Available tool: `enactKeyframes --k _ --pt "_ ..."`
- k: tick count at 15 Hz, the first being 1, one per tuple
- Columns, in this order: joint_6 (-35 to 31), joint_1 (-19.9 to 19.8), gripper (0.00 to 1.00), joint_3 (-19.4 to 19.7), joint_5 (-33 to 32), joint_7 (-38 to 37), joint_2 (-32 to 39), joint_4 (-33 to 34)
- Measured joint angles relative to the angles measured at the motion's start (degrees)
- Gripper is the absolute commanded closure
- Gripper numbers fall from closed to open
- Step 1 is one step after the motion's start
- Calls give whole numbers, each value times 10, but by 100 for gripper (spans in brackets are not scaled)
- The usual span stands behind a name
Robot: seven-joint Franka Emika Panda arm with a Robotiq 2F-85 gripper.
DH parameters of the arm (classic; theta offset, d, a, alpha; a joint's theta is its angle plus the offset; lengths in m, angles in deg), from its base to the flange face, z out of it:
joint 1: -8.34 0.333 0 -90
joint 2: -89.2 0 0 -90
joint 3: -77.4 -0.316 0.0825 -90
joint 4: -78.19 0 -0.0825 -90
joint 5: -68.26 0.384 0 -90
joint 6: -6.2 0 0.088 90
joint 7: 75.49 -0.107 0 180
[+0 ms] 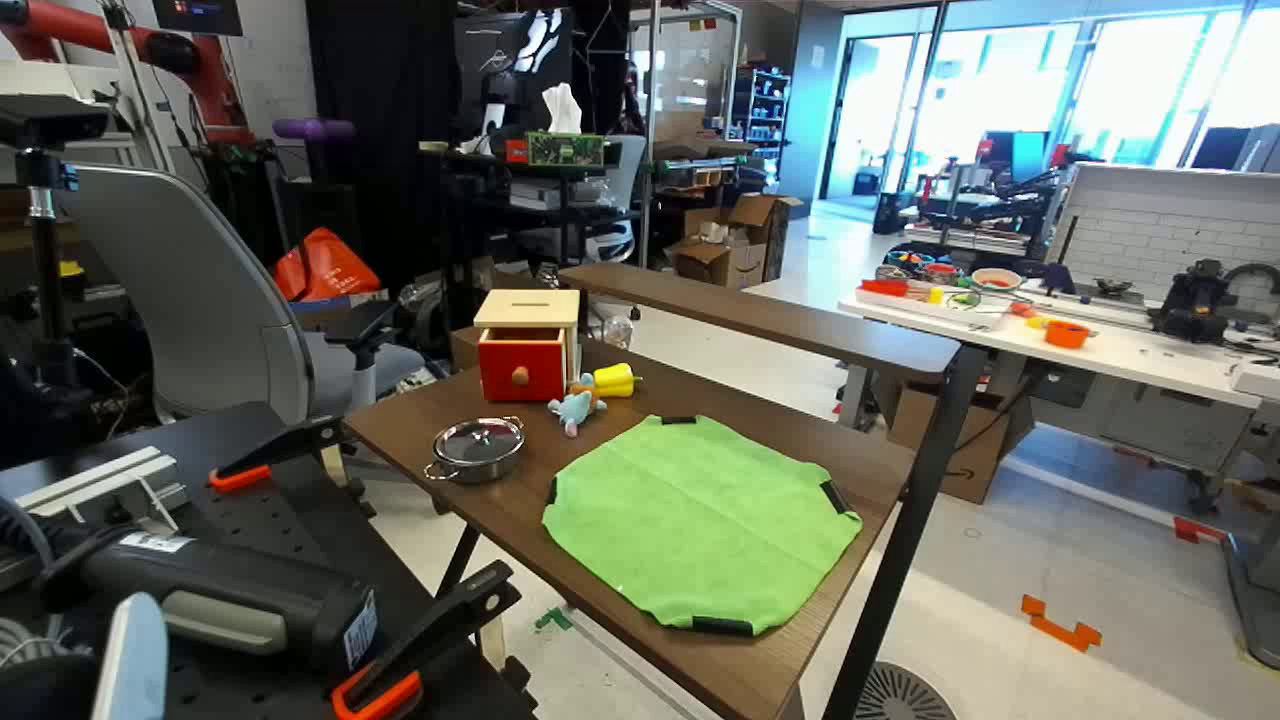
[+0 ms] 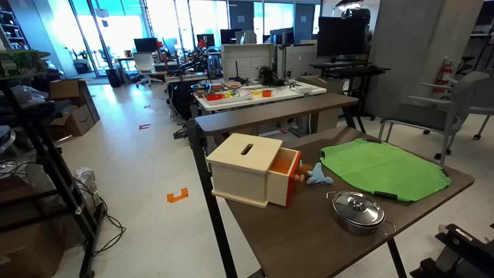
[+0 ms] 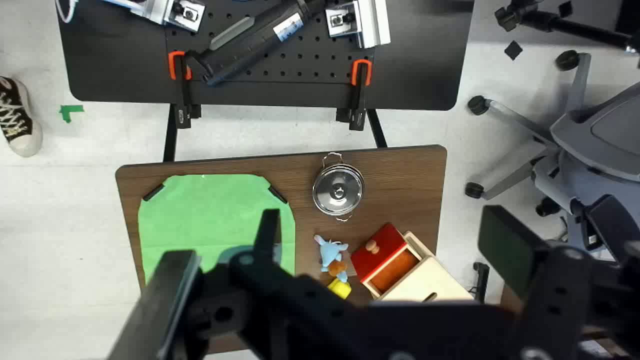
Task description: Slide the green cloth up on the desk
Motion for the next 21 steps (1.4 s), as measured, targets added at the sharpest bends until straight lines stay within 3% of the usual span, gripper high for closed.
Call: enactKeyframes --k 21 --pt "-14 -1 0 0 0 0 1 -1"
